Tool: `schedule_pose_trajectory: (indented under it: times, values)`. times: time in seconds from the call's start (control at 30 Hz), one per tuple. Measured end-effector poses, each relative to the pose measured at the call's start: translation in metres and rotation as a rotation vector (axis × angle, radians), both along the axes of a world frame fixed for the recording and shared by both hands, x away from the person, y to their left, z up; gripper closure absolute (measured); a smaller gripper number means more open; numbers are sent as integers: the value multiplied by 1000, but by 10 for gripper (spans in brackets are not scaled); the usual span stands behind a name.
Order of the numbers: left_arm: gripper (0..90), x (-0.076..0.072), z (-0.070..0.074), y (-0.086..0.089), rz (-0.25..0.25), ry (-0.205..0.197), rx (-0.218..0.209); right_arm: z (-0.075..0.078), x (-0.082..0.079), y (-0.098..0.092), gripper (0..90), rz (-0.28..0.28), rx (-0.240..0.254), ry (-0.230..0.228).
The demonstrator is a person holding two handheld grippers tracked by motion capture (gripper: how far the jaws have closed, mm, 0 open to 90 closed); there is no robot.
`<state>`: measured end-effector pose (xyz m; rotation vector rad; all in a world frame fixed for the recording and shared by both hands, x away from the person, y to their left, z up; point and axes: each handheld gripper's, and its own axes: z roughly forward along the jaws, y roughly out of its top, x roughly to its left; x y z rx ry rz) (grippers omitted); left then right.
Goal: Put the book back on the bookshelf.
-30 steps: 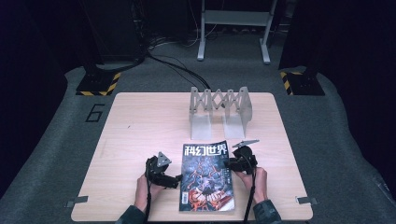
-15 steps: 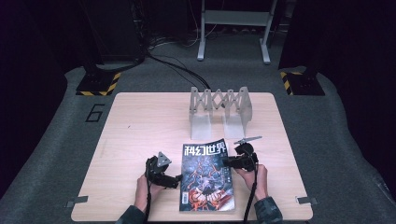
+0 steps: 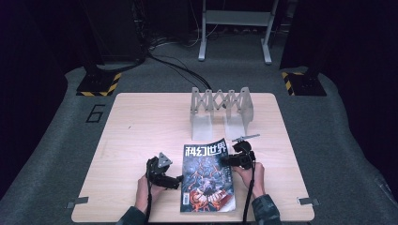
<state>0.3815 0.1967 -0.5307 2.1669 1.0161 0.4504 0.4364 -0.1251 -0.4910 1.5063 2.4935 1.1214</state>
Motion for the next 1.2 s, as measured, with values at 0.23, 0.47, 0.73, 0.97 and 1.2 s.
schedule_pose_trajectory:
  times: [0.23, 0.47, 0.73, 0.97, 1.2]
  values:
    - [0, 0, 0, 0, -2, 4, -3, 3, 9, 7, 697, 11, -3, 19]
    - [0, 0, 0, -1, 3, 7, -9, 11, 13, 14, 818, 24, -10, -8]
    - [0, 0, 0, 0, 0, 2, -1, 23, 6, 18, 871, 20, 31, -54]
    - [0, 0, 0, 0, 0, 9, -10, 35, 0, 22, 880, 24, 73, -89]
    - [0, 1, 1, 1, -26, 18, -4, 44, -6, 28, 882, 31, 90, -129]
